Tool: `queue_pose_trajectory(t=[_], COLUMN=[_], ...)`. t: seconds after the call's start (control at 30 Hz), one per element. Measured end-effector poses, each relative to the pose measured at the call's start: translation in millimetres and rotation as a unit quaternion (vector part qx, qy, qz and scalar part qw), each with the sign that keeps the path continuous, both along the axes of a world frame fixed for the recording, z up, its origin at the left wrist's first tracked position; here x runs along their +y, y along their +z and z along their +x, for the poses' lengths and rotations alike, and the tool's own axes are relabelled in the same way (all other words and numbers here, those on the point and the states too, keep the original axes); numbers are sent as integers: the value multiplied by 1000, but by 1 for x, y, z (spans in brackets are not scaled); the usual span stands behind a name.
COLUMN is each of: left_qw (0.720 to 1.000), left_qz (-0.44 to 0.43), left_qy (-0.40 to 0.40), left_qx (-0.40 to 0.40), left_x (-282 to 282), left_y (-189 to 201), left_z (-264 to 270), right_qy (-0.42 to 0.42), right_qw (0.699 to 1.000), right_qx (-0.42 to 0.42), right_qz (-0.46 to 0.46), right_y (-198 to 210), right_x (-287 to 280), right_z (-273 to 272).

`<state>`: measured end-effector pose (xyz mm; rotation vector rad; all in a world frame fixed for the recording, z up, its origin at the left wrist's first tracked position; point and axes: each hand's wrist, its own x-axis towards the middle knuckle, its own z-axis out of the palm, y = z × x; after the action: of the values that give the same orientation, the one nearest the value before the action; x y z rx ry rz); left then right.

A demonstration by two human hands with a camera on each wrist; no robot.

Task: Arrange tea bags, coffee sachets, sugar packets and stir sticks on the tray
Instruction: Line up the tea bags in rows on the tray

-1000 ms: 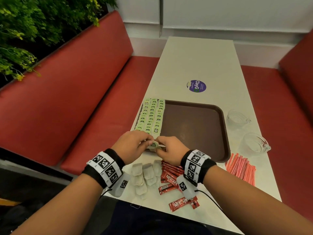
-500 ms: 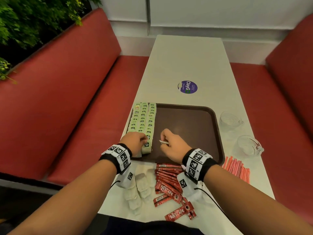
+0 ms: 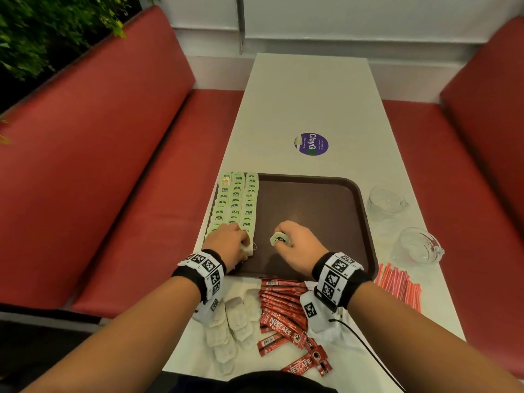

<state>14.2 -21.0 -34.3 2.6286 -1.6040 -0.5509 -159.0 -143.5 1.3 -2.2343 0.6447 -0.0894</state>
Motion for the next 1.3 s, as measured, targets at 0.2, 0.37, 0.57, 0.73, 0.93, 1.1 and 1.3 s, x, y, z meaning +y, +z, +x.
queue_pose_trajectory(t=[0.2, 0.37, 0.57, 0.73, 0.93, 1.1, 1.3], left_qw=[999, 961, 956, 951, 980, 982, 982], left_qz=[-37, -232, -260, -247, -103, -61, -120], left_qy=[-6, -16, -27, 6, 56, 121, 103], left_qx=[26, 149, 131, 189, 158, 135, 102], left_x=[0, 2, -1, 5, 12, 11, 11], left_y=[4, 29, 43, 43, 29, 11, 9], left_z=[2, -10, -13, -9, 8, 14, 9], right_qy=[-2, -18, -45, -42, 60, 106, 113], right_qw=[1000, 999, 996, 997, 988, 964, 962], right_qx=[19, -17, -47, -35, 142, 244, 247], right_qz=[17, 38, 65, 60, 16, -17, -22], right_y=[-1, -1, -3, -4, -12, -18, -21], right_x=[-5, -3, 0, 0, -4, -2, -4], right_z=[1, 6, 9, 12, 4, -4, -5])
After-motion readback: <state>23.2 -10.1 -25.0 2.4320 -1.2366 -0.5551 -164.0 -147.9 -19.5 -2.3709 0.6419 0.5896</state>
